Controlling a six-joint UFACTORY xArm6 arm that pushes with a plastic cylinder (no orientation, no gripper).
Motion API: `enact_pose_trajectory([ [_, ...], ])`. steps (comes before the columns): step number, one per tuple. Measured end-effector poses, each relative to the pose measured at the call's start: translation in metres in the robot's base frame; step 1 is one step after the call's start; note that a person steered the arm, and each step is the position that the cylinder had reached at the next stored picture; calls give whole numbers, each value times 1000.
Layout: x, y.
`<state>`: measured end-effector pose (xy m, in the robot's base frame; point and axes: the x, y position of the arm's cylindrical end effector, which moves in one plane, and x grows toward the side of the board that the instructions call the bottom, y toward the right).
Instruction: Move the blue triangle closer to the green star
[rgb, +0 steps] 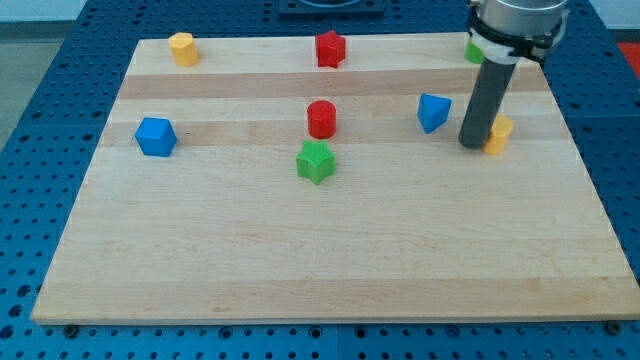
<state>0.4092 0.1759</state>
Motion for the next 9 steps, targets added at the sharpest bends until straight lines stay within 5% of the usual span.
enact_pose_trajectory([
  [4,-8,1],
  [9,-77,-73],
])
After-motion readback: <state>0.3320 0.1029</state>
